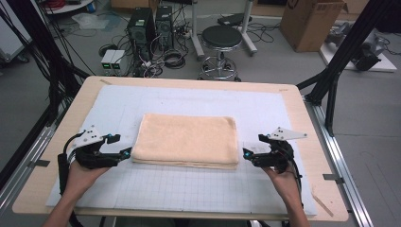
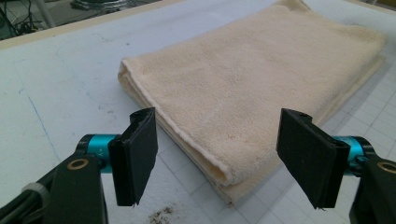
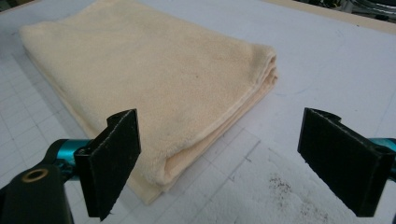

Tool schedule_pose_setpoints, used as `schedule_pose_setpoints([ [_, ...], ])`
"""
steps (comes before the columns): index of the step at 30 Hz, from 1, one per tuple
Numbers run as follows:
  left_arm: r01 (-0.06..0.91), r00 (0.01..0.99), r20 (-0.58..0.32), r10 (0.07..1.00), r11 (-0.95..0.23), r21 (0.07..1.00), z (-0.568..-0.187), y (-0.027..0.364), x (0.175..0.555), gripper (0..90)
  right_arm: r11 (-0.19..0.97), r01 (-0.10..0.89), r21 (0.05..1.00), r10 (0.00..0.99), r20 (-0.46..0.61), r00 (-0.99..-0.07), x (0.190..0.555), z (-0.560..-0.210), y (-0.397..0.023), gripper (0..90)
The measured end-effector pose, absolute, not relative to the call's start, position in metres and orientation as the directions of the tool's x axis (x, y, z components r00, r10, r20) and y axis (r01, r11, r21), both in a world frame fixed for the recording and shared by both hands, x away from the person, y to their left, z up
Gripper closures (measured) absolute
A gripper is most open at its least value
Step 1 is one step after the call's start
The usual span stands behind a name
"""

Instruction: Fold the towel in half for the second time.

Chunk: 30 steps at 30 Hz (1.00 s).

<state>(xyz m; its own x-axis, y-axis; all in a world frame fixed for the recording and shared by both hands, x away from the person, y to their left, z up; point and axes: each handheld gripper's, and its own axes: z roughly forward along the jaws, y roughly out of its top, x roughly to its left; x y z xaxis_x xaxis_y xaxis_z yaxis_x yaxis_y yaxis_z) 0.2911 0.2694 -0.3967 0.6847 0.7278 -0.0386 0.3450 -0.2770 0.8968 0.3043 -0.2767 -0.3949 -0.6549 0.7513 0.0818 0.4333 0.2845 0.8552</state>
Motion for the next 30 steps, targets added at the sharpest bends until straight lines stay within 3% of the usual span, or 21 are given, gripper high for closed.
schedule_pose_setpoints([
  [30, 0.356, 0.657, -0.054, 0.752, -0.246, 0.902, -0.417, 0.280, 0.256, 24.6, 0.258, 0.444, 0.858, 0.763, 0.101, -0.639, 0.268, -0.413, -0.293, 12.4],
])
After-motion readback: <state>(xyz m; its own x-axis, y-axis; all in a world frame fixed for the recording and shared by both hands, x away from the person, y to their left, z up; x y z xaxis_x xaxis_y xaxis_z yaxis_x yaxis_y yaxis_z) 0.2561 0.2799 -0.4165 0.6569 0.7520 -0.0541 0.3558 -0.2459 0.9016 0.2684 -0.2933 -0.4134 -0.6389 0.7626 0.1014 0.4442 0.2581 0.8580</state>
